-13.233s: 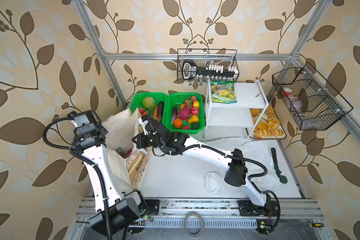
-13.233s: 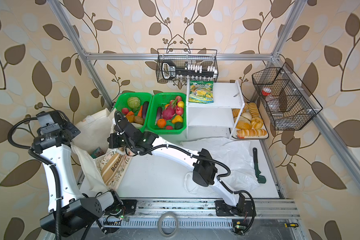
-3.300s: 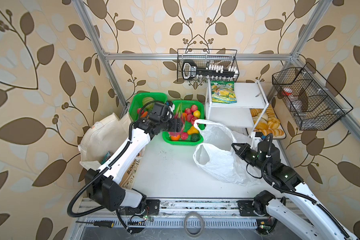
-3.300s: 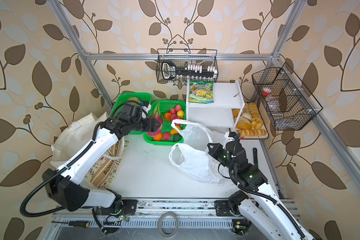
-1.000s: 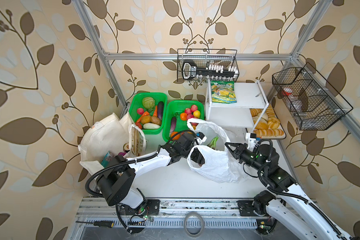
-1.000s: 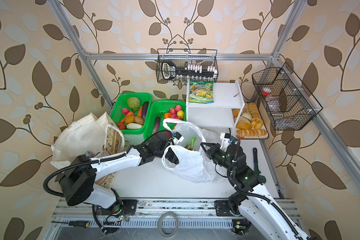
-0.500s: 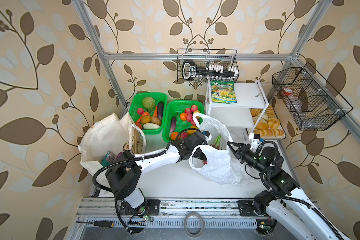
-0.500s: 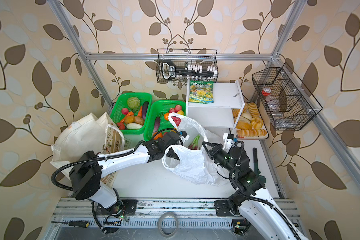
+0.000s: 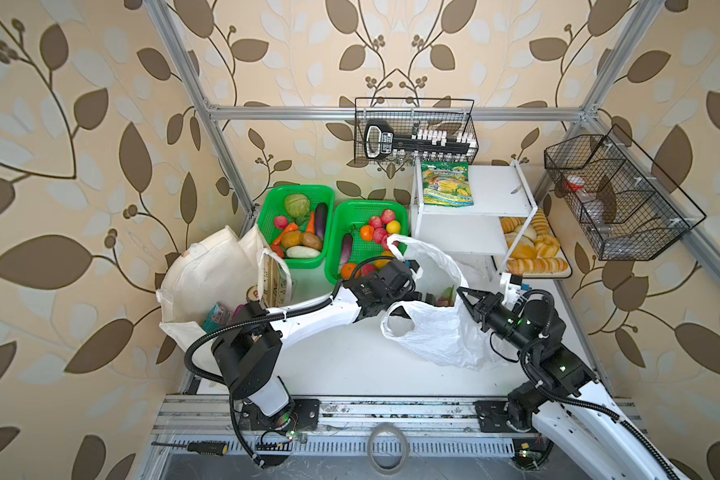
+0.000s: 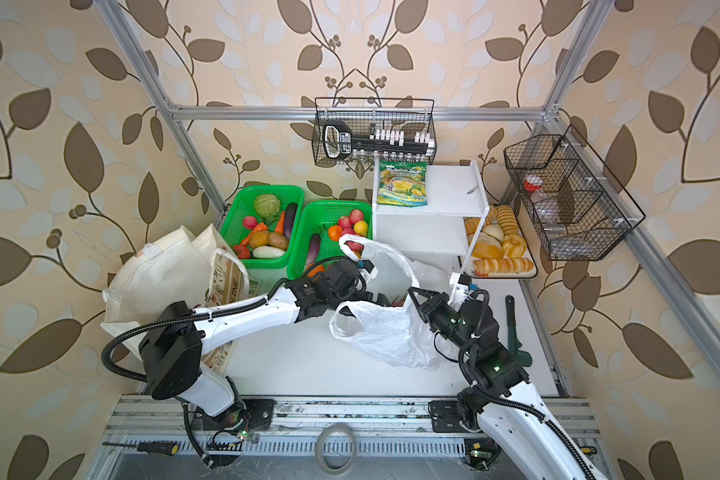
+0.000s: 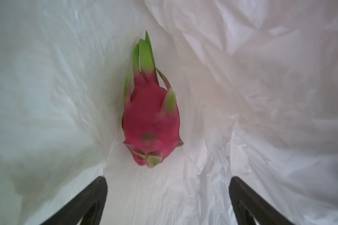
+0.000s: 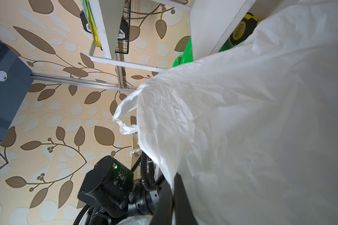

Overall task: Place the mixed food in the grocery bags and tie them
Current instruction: 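Release the dragon fruit inside the bag and withdraw the left gripper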

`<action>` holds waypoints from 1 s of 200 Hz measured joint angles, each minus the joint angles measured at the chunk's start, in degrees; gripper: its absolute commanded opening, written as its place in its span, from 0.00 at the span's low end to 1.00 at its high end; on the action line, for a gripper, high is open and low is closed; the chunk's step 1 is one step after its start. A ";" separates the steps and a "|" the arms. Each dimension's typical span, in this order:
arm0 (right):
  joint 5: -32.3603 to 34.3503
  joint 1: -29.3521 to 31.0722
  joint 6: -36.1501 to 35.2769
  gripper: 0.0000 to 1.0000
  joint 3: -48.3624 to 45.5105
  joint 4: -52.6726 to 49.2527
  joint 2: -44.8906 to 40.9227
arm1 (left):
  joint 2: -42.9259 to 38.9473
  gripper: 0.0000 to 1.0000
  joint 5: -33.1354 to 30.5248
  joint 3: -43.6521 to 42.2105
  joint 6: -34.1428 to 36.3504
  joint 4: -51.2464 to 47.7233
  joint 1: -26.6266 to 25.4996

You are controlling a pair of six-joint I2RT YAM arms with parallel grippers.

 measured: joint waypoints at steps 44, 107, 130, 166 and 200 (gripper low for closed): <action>3.10 -1.62 -1.22 0.00 -0.09 -5.60 -1.29 | -8.37 0.99 -1.86 -0.35 1.77 -0.87 0.00; 4.74 -4.48 -3.17 0.00 -1.75 -11.96 -3.69 | -25.66 0.99 -15.96 -7.13 3.74 -3.32 0.28; 4.72 -4.68 -3.54 0.00 -1.75 -12.50 -3.67 | -26.40 0.98 -17.31 -7.43 4.28 -5.44 3.34; 4.72 -4.70 -4.48 0.00 -1.73 -13.00 -3.63 | -26.29 0.98 -15.74 -7.19 7.10 -7.58 8.02; 5.79 -4.70 -5.62 0.00 -0.52 -15.08 -3.76 | -25.83 0.95 -15.76 -4.55 9.11 -10.45 9.35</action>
